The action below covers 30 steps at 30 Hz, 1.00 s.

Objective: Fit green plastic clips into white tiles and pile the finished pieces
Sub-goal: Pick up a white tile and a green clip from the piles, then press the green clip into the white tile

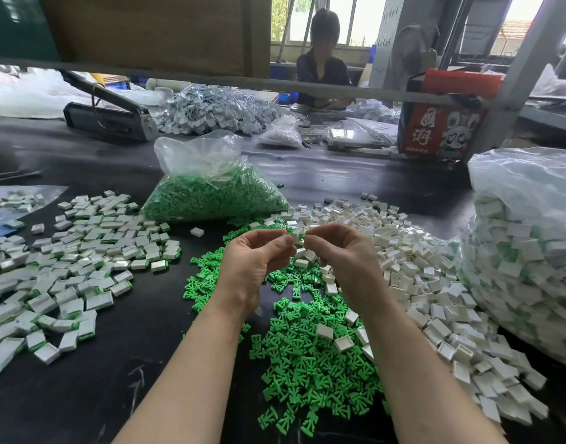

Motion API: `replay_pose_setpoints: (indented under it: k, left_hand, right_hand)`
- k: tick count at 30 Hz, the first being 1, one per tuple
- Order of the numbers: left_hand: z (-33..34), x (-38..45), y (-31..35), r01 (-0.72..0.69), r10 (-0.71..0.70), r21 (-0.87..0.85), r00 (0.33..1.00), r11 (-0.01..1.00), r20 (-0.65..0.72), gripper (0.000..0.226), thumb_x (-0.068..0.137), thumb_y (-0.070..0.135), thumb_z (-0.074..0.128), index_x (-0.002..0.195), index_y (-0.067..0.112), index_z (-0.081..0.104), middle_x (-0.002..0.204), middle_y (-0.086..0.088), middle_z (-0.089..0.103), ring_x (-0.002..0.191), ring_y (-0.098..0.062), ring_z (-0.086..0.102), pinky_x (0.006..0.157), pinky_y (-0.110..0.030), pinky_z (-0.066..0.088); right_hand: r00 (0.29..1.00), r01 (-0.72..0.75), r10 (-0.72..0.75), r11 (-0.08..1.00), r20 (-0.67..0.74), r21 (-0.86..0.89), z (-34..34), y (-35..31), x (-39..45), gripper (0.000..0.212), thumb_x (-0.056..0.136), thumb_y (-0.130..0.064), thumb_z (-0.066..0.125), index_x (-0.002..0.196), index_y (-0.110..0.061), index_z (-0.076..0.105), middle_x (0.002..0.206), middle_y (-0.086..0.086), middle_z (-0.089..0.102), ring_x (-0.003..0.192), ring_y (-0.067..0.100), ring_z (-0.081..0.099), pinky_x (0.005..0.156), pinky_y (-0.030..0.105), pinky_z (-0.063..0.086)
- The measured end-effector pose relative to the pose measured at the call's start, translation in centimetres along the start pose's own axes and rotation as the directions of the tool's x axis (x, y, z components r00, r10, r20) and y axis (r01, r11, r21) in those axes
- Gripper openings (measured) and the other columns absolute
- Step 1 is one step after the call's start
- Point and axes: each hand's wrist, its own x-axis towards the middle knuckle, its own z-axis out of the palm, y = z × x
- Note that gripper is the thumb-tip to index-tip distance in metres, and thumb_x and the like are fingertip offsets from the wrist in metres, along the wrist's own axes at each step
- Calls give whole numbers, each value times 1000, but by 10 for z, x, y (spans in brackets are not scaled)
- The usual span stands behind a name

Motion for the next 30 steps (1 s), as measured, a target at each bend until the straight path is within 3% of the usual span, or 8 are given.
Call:
replay_pose_setpoints:
  k: [7, 15, 21, 23, 26, 30]
  left_hand:
    - [-1, -1, 1, -31, 30, 70, 999, 997, 17, 26, 58, 23, 85, 80, 12, 76, 82, -11, 76, 73, -20, 74, 59, -20, 55]
    - [-5, 2, 0, -69, 63, 122, 996, 990, 57, 22, 60, 22, 86, 78, 13, 77, 85, -13, 76, 74, -21, 74, 62, -22, 56]
    - [-7, 4, -3, -87, 71, 215, 994, 973, 81, 22, 70, 17, 81, 86, 8, 71, 79, -8, 76, 73, -18, 74, 62, -19, 54]
    - [-9, 5, -4, -70, 36, 321, 993, 944, 111, 17, 81, 16, 76, 91, 6, 66, 76, -5, 74, 69, -14, 71, 61, -18, 52]
    - [-13, 4, -4, -75, -74, 560, 968, 825, 239, 18, 98, 24, 59, 87, 10, 61, 65, 1, 68, 57, -8, 62, 54, -16, 45]
    - [-8, -1, -7, -100, -114, 552, 934, 828, 340, 31, 101, 28, 45, 76, 12, 53, 59, 3, 53, 53, -11, 47, 50, -18, 38]
  right_hand:
    - [999, 43, -40, 993, 32, -112, 0, -4, 0, 5, 83, -6, 74, 88, -7, 72, 80, 7, 72, 67, 7, 63, 61, 16, 49]
    - [996, -32, 42, 990, 75, -136, -4, -8, -3, 14, 86, -10, 71, 100, -7, 71, 85, 7, 72, 66, 4, 62, 61, 17, 49]
    - [982, -31, 90, 945, 166, -327, 0, -5, -4, 16, 97, -16, 57, 89, -9, 69, 72, 2, 69, 60, 18, 48, 56, 32, 40]
    - [979, 18, 64, 917, 191, -399, -1, -5, -2, 15, 97, -15, 57, 89, -8, 68, 74, 3, 69, 57, 14, 48, 55, 29, 41]
    - [975, 81, 36, 863, 221, -498, -3, -6, 0, 15, 97, -16, 57, 90, -8, 67, 77, 3, 68, 55, -2, 51, 56, 17, 42]
    - [964, 85, 68, 837, 256, -541, 1, -5, -1, 18, 100, -18, 52, 87, -9, 59, 76, 6, 61, 63, 6, 49, 60, 25, 42]
